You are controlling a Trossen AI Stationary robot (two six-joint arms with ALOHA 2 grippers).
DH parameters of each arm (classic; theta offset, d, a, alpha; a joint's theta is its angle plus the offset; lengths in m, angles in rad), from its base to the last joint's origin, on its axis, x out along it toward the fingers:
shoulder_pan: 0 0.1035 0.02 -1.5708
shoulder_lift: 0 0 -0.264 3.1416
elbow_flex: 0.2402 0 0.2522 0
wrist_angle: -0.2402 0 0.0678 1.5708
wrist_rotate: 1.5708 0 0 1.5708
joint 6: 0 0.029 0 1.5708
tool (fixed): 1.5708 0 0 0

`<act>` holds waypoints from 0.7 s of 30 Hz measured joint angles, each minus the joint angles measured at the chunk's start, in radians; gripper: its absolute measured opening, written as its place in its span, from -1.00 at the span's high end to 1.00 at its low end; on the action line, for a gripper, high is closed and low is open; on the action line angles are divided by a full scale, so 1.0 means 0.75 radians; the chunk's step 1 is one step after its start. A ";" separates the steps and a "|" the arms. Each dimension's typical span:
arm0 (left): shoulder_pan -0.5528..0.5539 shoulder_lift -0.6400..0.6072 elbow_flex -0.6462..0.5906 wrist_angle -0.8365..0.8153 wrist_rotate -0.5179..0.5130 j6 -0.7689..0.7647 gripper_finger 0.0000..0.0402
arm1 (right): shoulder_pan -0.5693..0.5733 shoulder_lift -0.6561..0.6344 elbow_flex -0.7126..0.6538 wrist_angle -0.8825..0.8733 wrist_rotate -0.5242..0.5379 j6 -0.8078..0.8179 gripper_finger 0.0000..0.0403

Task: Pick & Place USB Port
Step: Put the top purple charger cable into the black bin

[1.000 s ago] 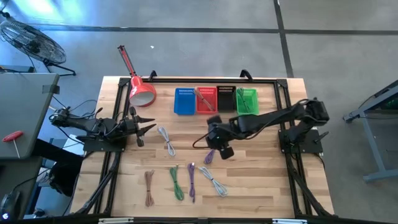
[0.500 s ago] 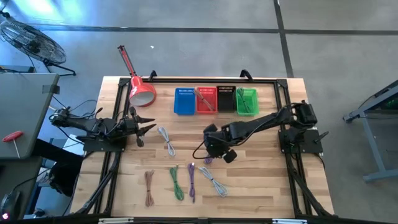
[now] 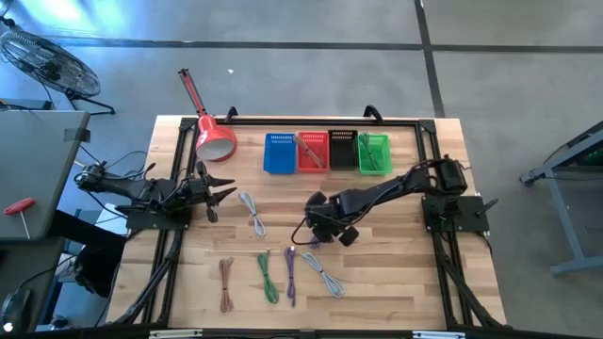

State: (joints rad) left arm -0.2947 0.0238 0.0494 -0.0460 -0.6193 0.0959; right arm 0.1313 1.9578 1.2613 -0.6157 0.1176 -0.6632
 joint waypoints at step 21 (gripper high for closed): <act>0.000 0.000 0.000 0.000 0.003 -0.006 0.51 | -0.017 0.042 0.003 0.053 0.202 0.146 0.92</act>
State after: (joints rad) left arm -0.2949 0.0238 0.0494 -0.0460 -0.6170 0.0916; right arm 0.1185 1.9890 1.2633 -0.5756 0.2695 -0.5533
